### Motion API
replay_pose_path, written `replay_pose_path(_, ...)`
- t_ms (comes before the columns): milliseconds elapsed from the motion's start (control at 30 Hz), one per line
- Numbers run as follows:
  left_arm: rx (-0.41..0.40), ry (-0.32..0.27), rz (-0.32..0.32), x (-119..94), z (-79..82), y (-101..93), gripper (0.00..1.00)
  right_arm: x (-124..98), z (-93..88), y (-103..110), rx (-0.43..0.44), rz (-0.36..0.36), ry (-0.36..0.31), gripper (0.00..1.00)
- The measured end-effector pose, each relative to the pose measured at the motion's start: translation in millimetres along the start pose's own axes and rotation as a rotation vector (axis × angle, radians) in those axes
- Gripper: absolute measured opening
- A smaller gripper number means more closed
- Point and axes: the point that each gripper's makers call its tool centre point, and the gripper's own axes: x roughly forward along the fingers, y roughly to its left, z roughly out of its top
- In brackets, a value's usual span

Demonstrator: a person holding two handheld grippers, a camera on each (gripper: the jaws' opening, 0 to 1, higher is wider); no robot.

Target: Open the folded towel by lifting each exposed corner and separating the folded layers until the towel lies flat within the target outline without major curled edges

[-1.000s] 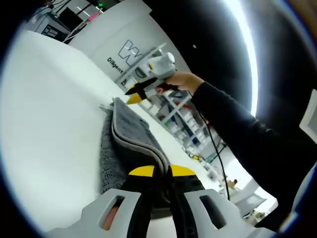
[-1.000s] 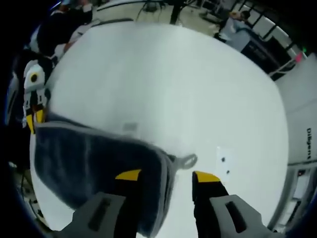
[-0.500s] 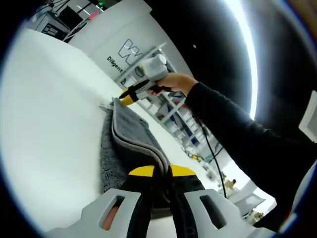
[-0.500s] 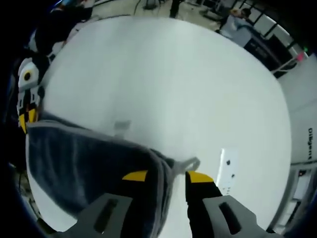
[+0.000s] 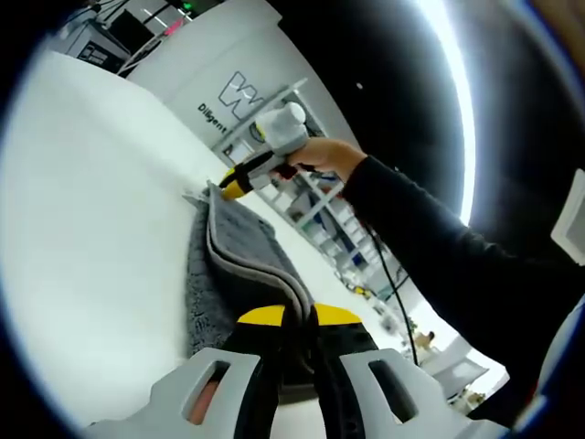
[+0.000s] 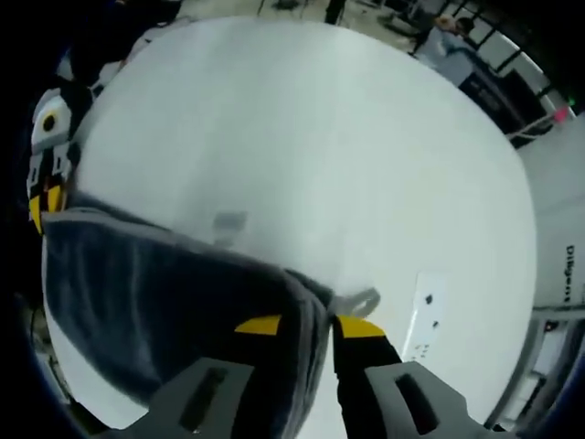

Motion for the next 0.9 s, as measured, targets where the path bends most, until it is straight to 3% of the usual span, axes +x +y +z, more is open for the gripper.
replay_pose_path(333, 0.004, -0.001, 0.001, 0.5, -0.6, 1.0, 0.08, -1.5, 1.5, -1.2, 0.011, -0.009, -0.007, 0.09)
replay_pose_path(900, 0.007, -0.004, 0.001, 0.5, -1.3, 2.3, 0.09, -5.1, -2.5, -1.2, -0.023, -0.031, -0.015, 0.12)
